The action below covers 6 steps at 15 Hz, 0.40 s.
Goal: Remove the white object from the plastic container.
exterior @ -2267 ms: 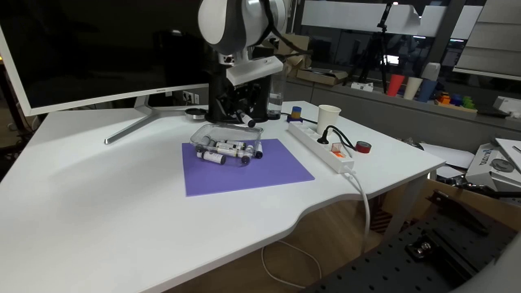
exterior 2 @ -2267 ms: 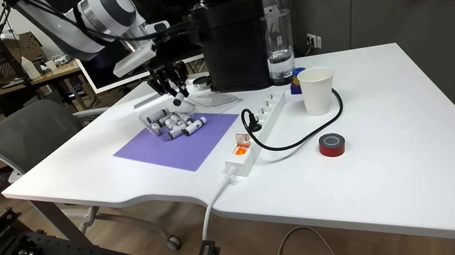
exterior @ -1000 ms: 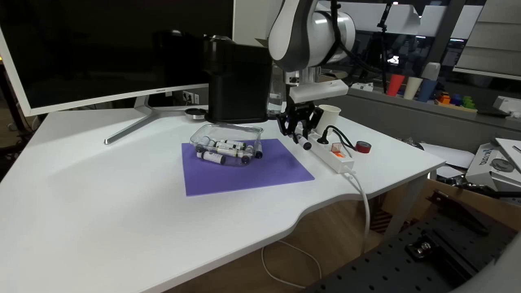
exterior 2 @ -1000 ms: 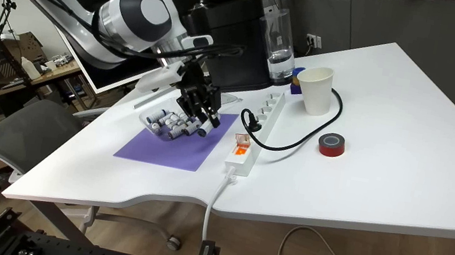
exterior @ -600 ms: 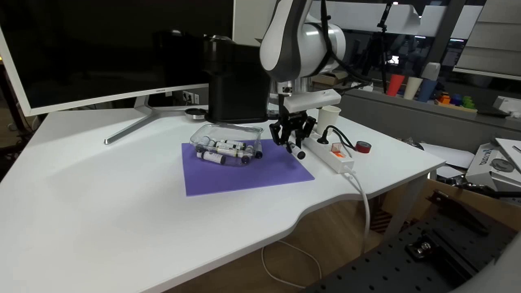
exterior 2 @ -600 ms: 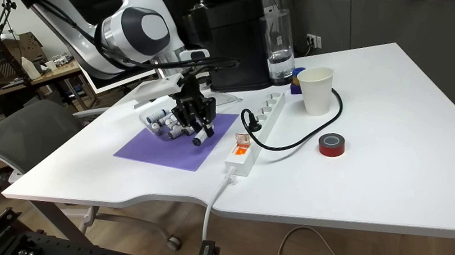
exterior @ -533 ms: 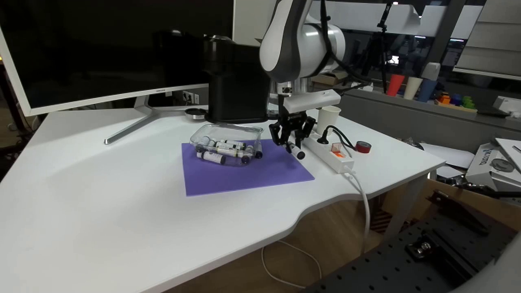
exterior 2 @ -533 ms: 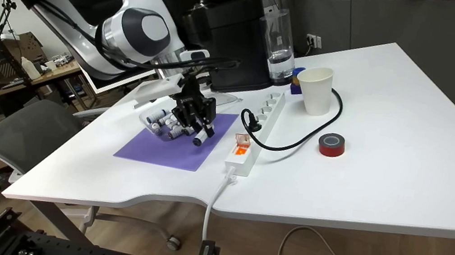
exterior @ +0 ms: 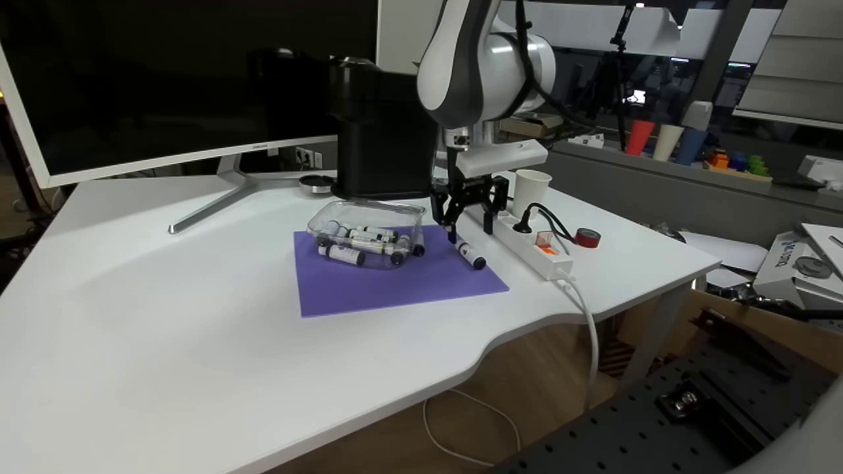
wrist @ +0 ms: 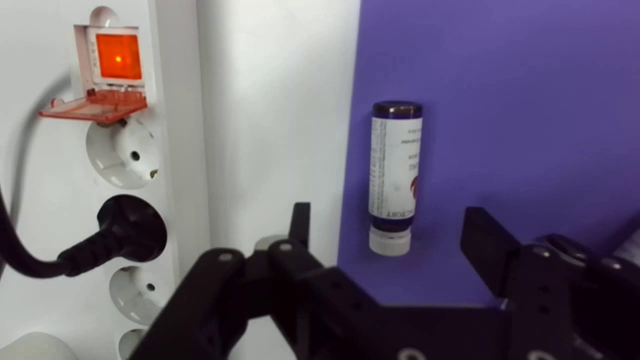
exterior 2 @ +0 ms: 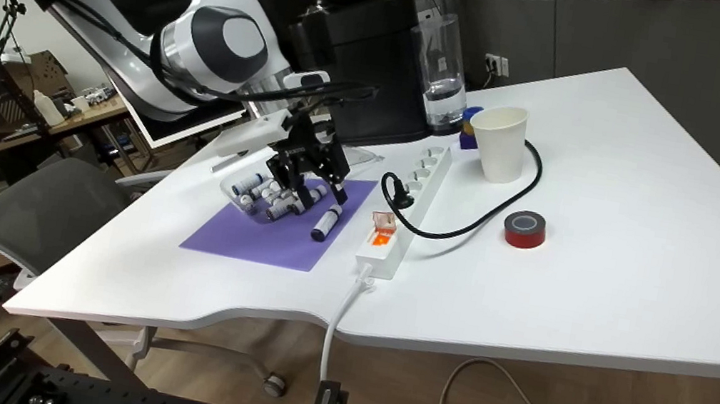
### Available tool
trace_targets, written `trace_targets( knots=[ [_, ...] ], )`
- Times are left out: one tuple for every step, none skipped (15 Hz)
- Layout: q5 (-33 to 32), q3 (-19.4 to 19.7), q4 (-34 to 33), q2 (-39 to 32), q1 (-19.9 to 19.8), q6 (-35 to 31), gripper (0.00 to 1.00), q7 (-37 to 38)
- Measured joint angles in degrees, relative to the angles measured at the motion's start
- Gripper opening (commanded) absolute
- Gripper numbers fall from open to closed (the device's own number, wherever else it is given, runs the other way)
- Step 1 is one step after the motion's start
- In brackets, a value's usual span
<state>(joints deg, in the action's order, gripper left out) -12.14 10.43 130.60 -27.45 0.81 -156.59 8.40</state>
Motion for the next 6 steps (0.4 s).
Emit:
trace_targets(
  knots=[
    [-0.5, 0.6, 0.0, 0.5, 0.8, 0.1, 1.00, 0.2],
    [-1.5, 1.4, 0.1, 1.1, 2.0, 0.4, 1.00, 0.5],
    [-2.7, 2.3, 0.1, 1.7, 3.3, 0.8, 1.00, 1.1],
    [-4.2, 3.2, 0.2, 2.6, 4.7, 1.3, 1.00, 2.1],
    [-6.1, 4.2, 0.3, 3.4, 6.0, 1.8, 1.00, 3.5],
    [-8.1, 5.1, 0.5, 4.4, 7.5, 2.5, 1.00, 5.2]
  ],
)
